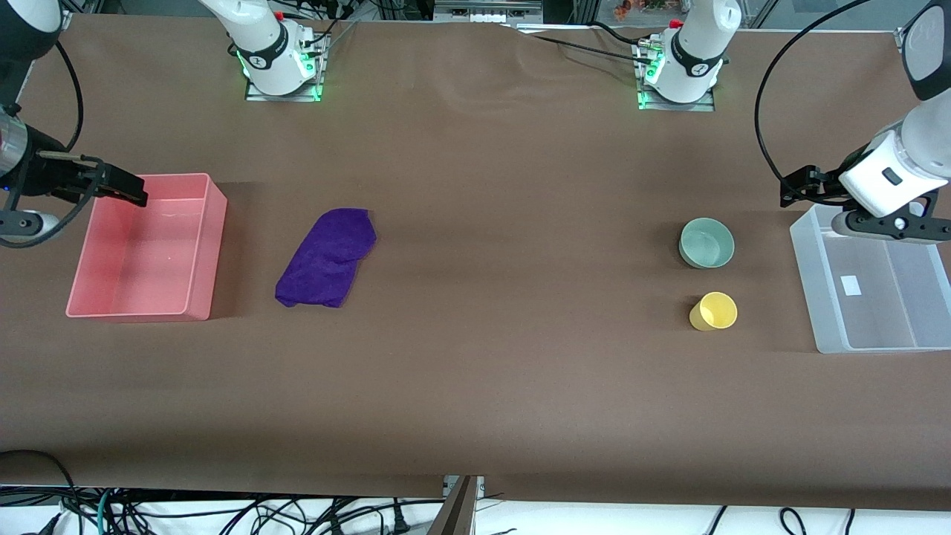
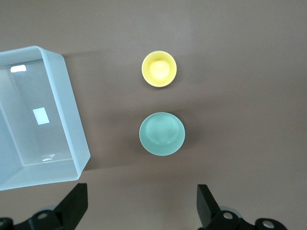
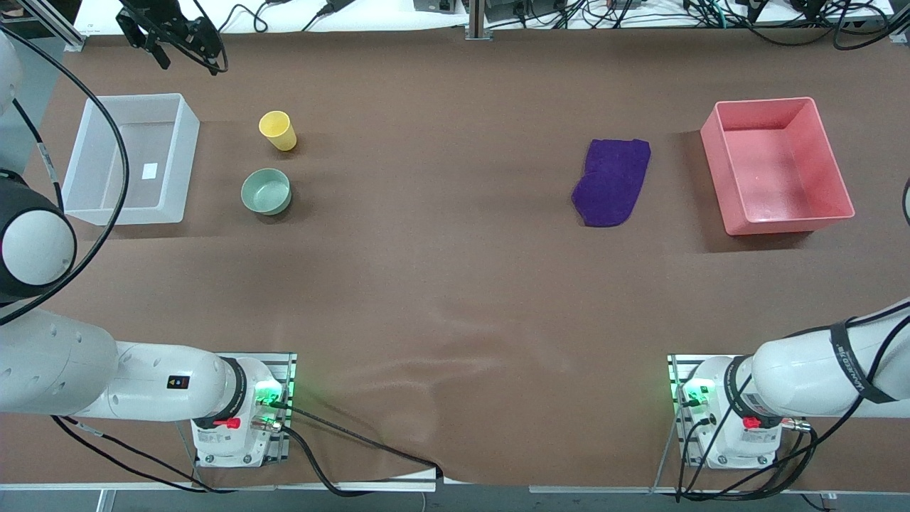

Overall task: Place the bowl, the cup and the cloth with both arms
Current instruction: 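Move the right gripper to the purple cloth while the left gripper reaches the bowl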

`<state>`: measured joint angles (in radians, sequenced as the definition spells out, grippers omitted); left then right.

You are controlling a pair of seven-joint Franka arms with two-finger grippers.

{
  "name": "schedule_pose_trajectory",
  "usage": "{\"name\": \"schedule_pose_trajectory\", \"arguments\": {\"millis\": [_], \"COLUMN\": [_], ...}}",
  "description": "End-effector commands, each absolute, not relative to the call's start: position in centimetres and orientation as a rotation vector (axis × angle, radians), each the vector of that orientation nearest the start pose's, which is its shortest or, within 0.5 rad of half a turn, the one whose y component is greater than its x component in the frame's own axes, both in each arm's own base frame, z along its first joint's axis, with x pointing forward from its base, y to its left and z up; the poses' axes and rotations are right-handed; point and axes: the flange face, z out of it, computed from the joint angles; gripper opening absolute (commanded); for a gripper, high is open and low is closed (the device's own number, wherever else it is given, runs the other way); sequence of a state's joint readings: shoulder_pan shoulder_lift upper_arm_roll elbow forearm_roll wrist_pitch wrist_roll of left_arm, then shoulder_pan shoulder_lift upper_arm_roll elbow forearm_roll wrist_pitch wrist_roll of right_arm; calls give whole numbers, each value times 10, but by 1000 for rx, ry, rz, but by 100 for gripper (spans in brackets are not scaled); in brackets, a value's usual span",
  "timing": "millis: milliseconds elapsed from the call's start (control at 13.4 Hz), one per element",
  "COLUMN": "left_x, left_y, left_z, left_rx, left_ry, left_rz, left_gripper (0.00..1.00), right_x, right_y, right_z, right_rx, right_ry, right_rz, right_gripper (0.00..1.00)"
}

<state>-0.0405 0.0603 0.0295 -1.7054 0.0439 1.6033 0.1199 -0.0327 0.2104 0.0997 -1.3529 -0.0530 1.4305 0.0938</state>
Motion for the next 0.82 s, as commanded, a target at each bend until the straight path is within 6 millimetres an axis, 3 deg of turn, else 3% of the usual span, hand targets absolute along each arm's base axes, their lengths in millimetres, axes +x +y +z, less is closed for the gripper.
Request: {"name": "schedule_pose_trajectory", "arguments": {"millis": [0,223,521,595,744], "left_x": [564,558,523,506,486], "left_y": [22,33,59,58,54], "left_z": [502,437,330,299,240], "left_rx": [-3066,-3072,-3070,-3068,-3057], "left_ry": [272,277,459,486,516], "left_rz": [336,303,153,107,0], "left_gripper": [100,99,99,98,98], "right_x": [609,612,615,611,603], "right_y": [30,24,40,46,79], "right_z": [568,509,418,391,335], "right_rx": [-3173,-3163,-3085,-3062,-3056], "right_ry": [44,41,57,72,4], "right_rz": [211,320,367,343,281], "right_gripper": [100,100,100,100,100]}}
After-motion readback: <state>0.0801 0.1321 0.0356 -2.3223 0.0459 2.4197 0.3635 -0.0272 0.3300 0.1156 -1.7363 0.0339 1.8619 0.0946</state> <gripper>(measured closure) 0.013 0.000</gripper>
